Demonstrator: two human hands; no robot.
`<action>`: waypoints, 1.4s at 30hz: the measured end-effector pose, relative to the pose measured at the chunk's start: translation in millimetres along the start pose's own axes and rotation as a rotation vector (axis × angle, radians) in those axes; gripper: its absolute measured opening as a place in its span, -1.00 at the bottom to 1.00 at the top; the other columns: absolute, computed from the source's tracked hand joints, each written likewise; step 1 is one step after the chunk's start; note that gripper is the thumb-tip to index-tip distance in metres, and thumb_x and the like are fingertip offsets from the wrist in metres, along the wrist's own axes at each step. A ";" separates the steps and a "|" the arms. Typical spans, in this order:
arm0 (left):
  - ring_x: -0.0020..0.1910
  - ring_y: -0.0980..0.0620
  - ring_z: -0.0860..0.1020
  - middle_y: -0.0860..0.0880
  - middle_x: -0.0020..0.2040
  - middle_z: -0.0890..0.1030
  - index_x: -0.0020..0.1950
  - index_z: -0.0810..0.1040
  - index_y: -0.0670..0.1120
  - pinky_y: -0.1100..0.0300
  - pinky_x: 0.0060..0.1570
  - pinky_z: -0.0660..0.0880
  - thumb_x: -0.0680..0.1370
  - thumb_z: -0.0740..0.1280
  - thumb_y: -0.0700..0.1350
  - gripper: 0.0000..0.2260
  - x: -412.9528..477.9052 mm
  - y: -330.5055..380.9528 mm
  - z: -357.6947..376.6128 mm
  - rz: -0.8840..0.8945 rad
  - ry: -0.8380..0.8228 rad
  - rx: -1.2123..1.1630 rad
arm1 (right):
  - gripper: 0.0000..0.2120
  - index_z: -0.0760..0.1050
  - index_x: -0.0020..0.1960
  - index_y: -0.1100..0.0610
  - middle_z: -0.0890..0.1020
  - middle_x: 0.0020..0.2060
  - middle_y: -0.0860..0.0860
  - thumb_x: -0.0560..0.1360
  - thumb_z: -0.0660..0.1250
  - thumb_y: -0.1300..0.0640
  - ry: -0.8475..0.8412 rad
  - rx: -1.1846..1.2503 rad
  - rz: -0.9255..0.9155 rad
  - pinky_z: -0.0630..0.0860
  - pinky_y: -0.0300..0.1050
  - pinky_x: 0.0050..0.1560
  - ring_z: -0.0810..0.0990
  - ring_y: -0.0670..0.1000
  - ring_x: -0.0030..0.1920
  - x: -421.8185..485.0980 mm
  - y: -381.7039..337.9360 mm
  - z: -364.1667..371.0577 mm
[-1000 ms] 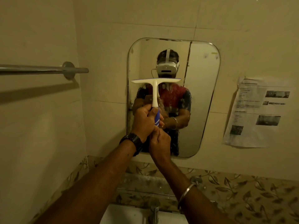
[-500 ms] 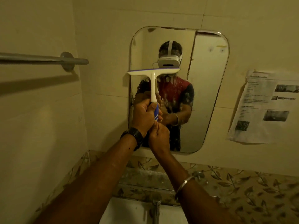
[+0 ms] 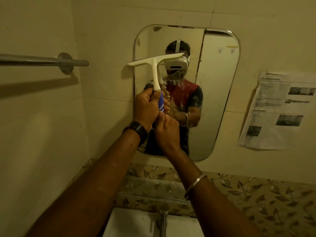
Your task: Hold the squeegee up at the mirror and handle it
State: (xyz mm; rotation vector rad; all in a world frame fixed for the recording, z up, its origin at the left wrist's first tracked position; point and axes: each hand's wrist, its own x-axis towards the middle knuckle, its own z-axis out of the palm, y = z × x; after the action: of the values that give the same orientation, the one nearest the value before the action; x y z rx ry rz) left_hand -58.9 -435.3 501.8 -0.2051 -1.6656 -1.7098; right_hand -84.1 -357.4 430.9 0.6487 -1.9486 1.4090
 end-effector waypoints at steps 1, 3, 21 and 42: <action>-0.30 -0.13 0.64 -0.25 -0.16 0.67 0.01 0.63 -0.16 0.03 -0.25 0.67 0.71 0.26 -0.13 -0.80 -3.9 -8.1 1.7 -0.019 -0.008 -0.006 | -0.50 0.42 -0.29 0.02 0.49 -0.45 -0.06 0.63 -0.02 -0.24 -0.007 -0.008 0.019 0.41 -0.03 -0.48 0.43 -0.09 -0.48 -5.3 7.6 0.5; -0.32 -0.11 0.64 -0.19 -0.19 0.66 0.02 0.62 -0.15 0.02 -0.24 0.67 0.71 0.26 -0.13 -0.82 -16.5 -27.2 4.4 -0.064 -0.017 -0.009 | -0.51 0.42 -0.29 0.02 0.49 -0.45 -0.07 0.64 -0.01 -0.23 -0.031 -0.031 0.064 0.40 -0.09 -0.47 0.43 -0.10 -0.48 -20.7 26.1 1.7; -0.30 -0.10 0.65 -0.15 -0.22 0.67 0.06 0.62 -0.23 -0.01 -0.20 0.67 0.72 0.24 -0.11 -0.76 -16.8 -11.6 8.2 -0.072 0.029 -0.076 | -0.51 0.43 -0.27 0.05 0.49 -0.45 -0.01 0.67 0.00 -0.19 -0.060 -0.110 -0.035 0.47 0.05 -0.48 0.44 0.00 -0.49 -8.4 16.5 -14.9; -0.24 -0.14 0.70 -0.16 -0.14 0.71 0.04 0.66 -0.08 -0.16 -0.16 0.69 0.65 0.33 0.03 -0.80 -22.9 -8.3 59.3 -0.005 -0.040 0.140 | -0.59 0.44 -0.28 0.04 0.49 -0.44 -0.07 0.68 0.07 -0.05 0.069 -0.006 0.028 0.44 -0.05 -0.43 0.44 -0.08 -0.46 -5.7 40.9 -52.7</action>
State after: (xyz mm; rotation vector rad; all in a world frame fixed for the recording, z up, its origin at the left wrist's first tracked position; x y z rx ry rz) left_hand -68.9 -373.0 490.7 -0.1705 -1.8083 -1.5946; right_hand -98.2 -294.7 412.2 0.5653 -1.9142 1.4234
